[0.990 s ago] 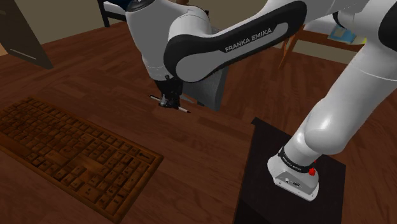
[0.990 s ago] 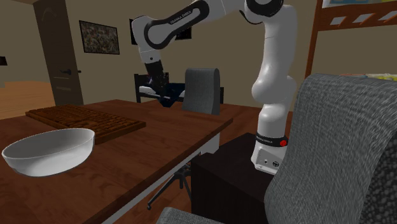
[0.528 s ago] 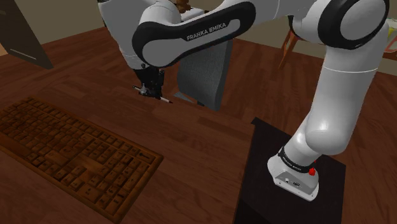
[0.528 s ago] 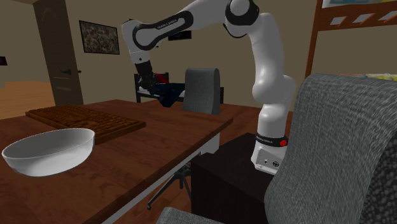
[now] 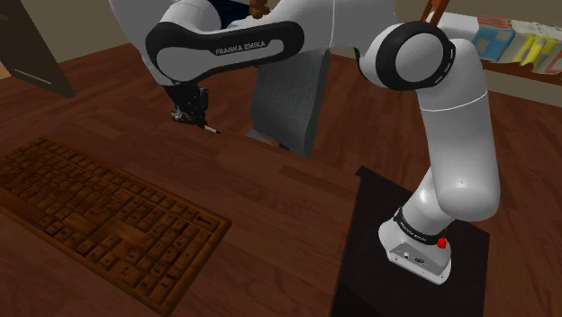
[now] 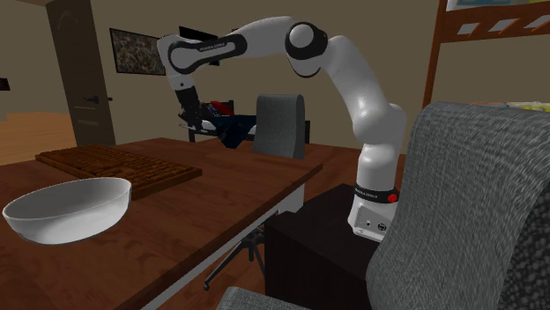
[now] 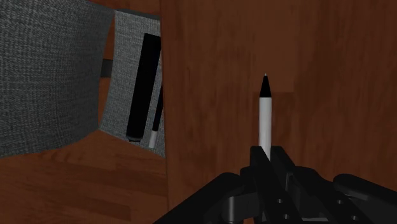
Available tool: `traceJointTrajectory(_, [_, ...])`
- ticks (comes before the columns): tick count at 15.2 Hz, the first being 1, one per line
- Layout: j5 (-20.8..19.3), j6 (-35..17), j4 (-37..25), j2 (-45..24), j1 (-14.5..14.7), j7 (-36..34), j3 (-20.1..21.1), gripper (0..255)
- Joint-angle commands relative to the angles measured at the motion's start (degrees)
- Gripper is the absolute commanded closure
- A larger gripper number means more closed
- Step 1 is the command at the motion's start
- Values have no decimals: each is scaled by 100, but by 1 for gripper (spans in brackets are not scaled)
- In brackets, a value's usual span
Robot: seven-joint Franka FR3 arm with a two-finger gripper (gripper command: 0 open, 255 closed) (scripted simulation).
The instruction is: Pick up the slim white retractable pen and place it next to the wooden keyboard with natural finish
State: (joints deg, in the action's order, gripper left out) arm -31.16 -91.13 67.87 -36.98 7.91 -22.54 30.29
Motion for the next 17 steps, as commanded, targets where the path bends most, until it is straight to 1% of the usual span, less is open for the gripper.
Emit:
traceJointTrajectory(1, [-38,-61,-36,-104,28,-21,-24,255])
traceJointTrajectory(15, [-180,-936,719,-316,-89,-328,-95,255])
traceJointTrajectory(17, [-180,-936,720,-316,-90,-328,-95,255])
